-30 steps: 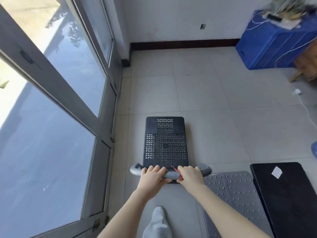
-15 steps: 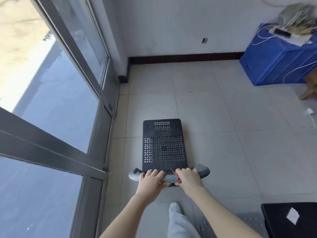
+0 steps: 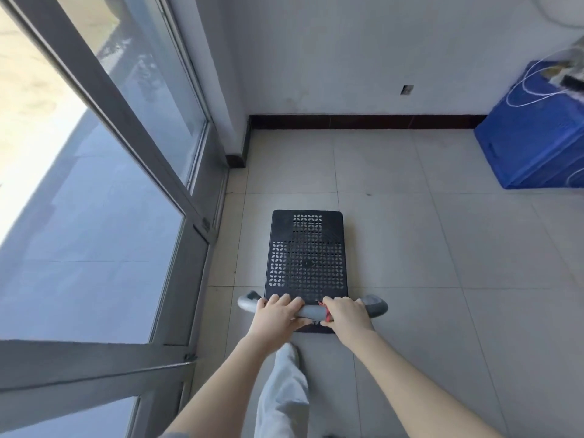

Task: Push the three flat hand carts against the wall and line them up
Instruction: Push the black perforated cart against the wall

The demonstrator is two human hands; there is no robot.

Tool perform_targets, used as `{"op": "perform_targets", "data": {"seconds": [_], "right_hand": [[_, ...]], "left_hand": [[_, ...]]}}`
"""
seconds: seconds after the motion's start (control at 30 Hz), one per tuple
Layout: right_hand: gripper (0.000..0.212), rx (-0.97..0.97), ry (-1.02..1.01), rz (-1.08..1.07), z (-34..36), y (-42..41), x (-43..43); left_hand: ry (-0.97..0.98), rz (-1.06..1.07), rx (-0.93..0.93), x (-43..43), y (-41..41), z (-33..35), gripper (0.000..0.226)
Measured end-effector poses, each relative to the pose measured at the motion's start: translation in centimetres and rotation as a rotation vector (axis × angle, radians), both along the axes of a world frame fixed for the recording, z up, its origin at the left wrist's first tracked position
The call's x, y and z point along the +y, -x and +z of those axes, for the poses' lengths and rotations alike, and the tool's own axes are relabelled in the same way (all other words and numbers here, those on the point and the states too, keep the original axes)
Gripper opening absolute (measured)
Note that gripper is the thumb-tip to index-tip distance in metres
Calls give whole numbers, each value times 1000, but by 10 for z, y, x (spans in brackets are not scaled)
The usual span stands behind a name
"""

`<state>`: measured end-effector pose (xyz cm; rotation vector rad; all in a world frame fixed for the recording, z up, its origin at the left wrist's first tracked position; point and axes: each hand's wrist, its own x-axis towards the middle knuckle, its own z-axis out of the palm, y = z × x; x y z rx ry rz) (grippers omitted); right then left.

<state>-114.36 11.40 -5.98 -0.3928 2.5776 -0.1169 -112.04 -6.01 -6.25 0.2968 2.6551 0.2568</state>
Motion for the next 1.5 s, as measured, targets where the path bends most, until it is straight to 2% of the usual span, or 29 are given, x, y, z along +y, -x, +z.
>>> {"op": "perform_targets", "data": {"seconds": [0.47,0.87,1.5], "right_hand": [[31,7,-32,10,0,245,-21],[36,-37,-17,75,-1,455,-19],[37,-64,-33,35,-2,690,-82]], "left_hand": [[-8,6,-29,-20,243,-5,40],[14,73,-55,-15,441,-1,43],[-5,20,-94,-79,686,5,40]]}}
